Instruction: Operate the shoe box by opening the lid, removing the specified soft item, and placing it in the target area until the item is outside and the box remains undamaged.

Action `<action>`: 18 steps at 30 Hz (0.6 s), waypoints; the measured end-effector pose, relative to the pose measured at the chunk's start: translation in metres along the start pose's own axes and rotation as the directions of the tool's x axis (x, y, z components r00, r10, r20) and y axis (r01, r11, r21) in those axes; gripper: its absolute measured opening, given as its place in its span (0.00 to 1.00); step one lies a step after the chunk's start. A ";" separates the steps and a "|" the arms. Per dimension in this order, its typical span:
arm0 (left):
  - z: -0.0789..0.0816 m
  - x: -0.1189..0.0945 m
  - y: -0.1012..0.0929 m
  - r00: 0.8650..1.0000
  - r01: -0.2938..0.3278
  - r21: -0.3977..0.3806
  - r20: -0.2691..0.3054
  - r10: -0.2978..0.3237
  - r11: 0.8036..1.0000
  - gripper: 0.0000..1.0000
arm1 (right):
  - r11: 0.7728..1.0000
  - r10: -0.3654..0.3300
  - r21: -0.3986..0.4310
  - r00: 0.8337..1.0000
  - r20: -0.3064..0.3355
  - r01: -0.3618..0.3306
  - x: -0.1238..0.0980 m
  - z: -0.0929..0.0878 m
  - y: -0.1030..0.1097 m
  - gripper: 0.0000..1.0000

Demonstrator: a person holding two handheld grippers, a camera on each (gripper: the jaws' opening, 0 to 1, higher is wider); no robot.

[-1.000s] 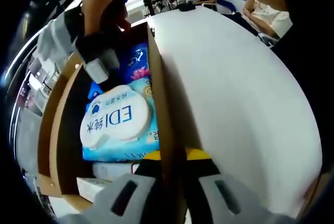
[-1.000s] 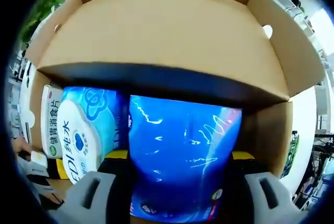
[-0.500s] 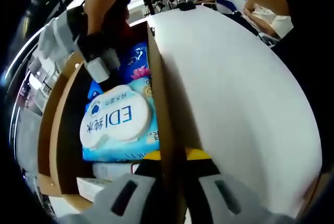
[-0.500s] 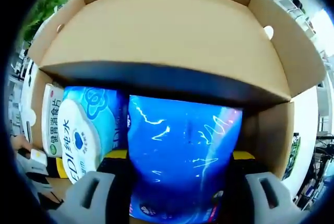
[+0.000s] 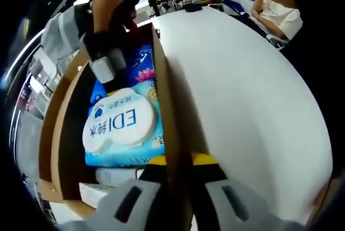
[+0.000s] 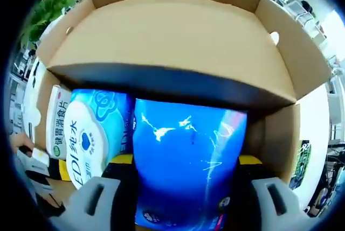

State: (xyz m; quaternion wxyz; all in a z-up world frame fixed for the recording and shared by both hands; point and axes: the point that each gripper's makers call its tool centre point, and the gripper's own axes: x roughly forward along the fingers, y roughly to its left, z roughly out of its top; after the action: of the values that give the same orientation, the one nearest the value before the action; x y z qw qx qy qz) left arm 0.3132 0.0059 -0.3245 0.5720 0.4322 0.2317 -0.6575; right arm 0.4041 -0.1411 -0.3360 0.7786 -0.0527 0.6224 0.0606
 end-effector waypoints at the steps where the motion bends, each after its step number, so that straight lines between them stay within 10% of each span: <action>1: 0.000 -0.001 -0.002 1.000 -0.001 0.001 -0.001 0.001 1.000 0.07 | 1.000 -0.001 -0.005 1.000 0.003 0.001 -0.002 0.000 0.001 0.70; 18: -0.001 -0.004 -0.006 1.000 0.000 0.005 0.003 0.000 1.000 0.07 | 1.000 -0.016 -0.018 0.996 0.088 0.018 -0.049 0.016 -0.004 0.69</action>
State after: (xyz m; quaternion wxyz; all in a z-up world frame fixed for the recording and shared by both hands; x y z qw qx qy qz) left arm 0.3079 0.0103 -0.3228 0.5714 0.4325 0.2293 -0.6587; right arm 0.4098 -0.1441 -0.2850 0.8052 -0.0626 0.5864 0.0620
